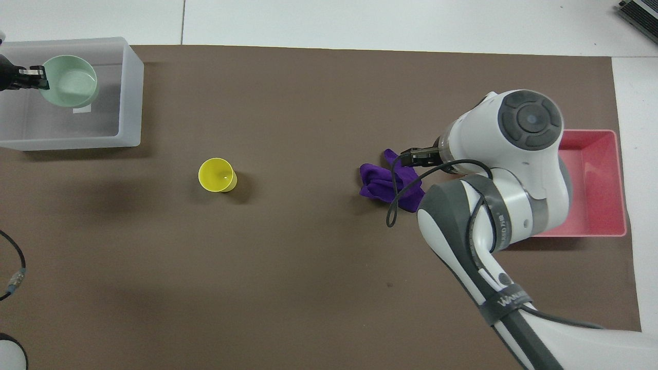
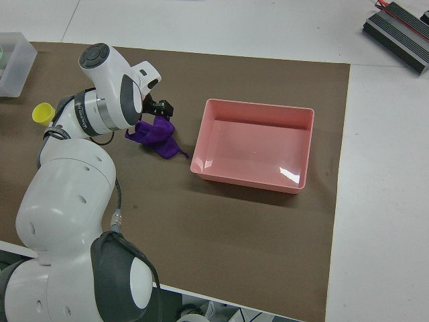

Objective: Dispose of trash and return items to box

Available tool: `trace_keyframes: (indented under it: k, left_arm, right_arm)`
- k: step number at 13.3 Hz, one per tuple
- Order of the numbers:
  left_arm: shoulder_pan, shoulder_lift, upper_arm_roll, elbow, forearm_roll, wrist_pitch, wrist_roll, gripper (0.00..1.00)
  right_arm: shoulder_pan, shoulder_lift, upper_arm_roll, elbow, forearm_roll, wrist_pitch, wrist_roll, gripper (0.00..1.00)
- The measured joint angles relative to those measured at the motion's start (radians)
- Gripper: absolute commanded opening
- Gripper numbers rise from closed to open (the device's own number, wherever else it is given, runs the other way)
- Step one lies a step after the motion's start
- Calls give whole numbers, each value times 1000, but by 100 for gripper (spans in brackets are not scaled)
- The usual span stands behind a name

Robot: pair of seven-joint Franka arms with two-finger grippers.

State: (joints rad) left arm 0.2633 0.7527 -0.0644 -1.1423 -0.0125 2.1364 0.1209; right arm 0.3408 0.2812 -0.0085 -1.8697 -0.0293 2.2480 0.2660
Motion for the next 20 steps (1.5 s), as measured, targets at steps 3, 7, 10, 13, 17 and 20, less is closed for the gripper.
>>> trace_keyframes:
  k: [3,7,10,13,17,20]
  left_arm:
    - [3,41,-1,-2,0,34,0,0]
    - [4,48,-1,-23,0,72,0,0]
    - [11,44,-1,-23,0,70,0,59]
    - [9,20,-8,-22,0,70,2,69]
    - [1,-81,-17,-60,0,9,4,96]
    - [-35,-245,-24,-230,0,2,6,100]
  right_arm:
    - [11,24,2,-12,3,38,0,100]
    - [12,46,11,-35,9,59,-6,100]
    - [30,79,17,-43,17,100,-6,98]
    - [34,85,18,-72,18,131,-7,2]
    - [44,79,18,-87,18,147,-7,0]
    - [50,73,18,-87,18,147,-5,0]
